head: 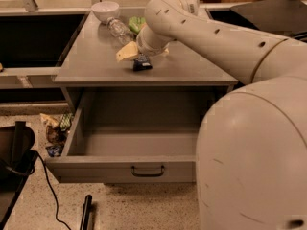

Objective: Place rxbar blueberry into top drawer

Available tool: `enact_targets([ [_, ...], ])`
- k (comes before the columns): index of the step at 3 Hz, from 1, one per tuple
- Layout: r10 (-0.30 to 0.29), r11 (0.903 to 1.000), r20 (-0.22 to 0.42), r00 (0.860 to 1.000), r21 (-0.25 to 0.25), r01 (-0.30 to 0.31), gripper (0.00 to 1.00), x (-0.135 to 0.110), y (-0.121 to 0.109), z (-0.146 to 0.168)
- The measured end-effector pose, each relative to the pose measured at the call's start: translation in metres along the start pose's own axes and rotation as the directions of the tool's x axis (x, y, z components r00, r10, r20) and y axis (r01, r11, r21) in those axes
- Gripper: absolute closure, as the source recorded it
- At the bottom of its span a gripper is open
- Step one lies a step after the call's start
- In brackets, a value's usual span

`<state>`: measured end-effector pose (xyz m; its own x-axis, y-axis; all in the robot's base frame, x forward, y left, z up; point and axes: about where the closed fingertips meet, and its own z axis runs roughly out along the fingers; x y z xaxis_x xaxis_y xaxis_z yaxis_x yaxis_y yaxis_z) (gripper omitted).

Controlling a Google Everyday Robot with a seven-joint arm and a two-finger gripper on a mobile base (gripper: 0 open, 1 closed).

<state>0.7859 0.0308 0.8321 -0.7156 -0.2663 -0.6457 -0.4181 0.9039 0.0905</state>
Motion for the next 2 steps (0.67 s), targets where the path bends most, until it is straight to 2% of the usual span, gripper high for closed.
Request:
enact_targets([
  [2, 0.041, 0.9978, 0.005, 0.999, 0.052, -0.041, 0.43, 0.0154, -0.0114, 0.0005],
])
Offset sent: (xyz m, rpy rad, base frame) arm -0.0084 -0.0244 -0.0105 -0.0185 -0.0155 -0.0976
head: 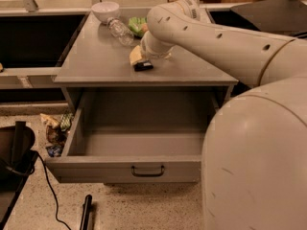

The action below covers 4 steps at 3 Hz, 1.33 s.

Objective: Place rxbar blueberry into top drawer

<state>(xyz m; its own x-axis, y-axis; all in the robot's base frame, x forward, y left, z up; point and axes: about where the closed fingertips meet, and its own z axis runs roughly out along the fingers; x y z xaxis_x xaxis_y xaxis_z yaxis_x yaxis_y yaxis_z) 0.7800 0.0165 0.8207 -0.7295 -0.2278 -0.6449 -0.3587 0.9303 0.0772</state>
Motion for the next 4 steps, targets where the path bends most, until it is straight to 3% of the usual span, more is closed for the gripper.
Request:
enact_targets([
  [2, 0.002, 1.0000, 0.003, 1.000, 0.003, -0.002, 0.89, -0.005, -0.001, -0.007],
  [3, 0.014, 0.9998, 0.075, 0.997, -0.015, -0.013, 1.00, -0.010, -0.005, -0.020],
  [4, -0.003, 0.9987, 0.229, 0.974, -0.049, 0.014, 1.00, -0.021, -0.009, -0.059],
])
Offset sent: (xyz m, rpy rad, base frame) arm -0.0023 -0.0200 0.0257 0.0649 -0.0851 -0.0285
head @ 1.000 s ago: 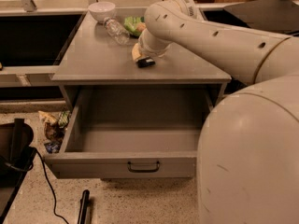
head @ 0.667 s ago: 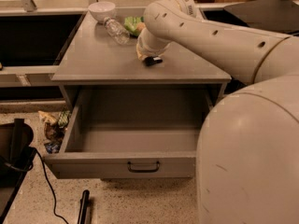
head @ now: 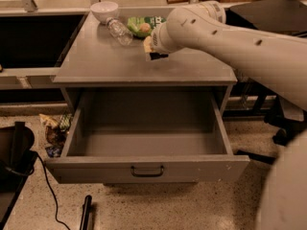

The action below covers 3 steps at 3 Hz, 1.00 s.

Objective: Place rxbar blueberry into top drawer

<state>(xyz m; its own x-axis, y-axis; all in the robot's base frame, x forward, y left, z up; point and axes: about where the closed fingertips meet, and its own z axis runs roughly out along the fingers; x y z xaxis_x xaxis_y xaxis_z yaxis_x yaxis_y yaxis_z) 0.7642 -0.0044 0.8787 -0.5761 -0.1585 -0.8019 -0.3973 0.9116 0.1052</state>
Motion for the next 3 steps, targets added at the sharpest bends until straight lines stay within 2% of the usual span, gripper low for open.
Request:
enact_targets([
  [1, 0.022, 0.9964, 0.162, 0.987, -0.084, -0.008, 1.00, -0.026, 0.000, -0.034],
  [2, 0.014, 0.9921, 0.204, 0.979, -0.125, 0.012, 1.00, -0.027, 0.004, -0.055],
  [3, 0.013, 0.9920, 0.204, 0.979, -0.126, 0.013, 1.00, -0.026, 0.005, -0.055],
])
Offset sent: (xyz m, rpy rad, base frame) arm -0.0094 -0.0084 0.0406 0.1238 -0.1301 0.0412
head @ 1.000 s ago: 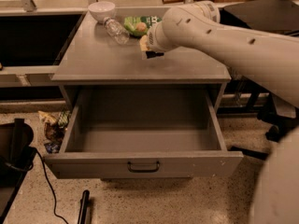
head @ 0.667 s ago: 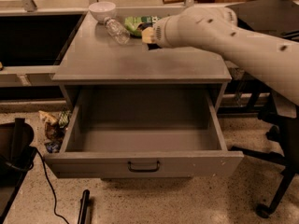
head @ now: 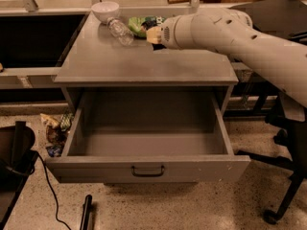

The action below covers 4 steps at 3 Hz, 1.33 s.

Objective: Place rxbar blueberry into top drawer

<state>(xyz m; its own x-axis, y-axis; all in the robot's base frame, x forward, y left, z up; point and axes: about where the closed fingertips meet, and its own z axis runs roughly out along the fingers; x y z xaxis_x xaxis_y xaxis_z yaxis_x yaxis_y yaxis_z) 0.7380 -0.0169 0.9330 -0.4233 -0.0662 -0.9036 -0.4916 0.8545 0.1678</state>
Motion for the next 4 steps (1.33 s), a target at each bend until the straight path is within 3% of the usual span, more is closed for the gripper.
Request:
enact_targets([
  [1, -0.013, 0.9997, -0.012, 1.000, -0.021, 0.012, 1.00, 0.004, 0.003, 0.002],
  [2, -0.029, 0.9953, -0.047, 0.999, -0.093, 0.024, 1.00, 0.027, 0.017, -0.008],
  [3, -0.091, 0.9709, -0.081, 0.993, -0.229, 0.071, 1.00, 0.058, 0.059, -0.036],
  [4, -0.161, 0.9358, -0.119, 0.980, -0.334, 0.114, 1.00, 0.094, 0.108, -0.055],
])
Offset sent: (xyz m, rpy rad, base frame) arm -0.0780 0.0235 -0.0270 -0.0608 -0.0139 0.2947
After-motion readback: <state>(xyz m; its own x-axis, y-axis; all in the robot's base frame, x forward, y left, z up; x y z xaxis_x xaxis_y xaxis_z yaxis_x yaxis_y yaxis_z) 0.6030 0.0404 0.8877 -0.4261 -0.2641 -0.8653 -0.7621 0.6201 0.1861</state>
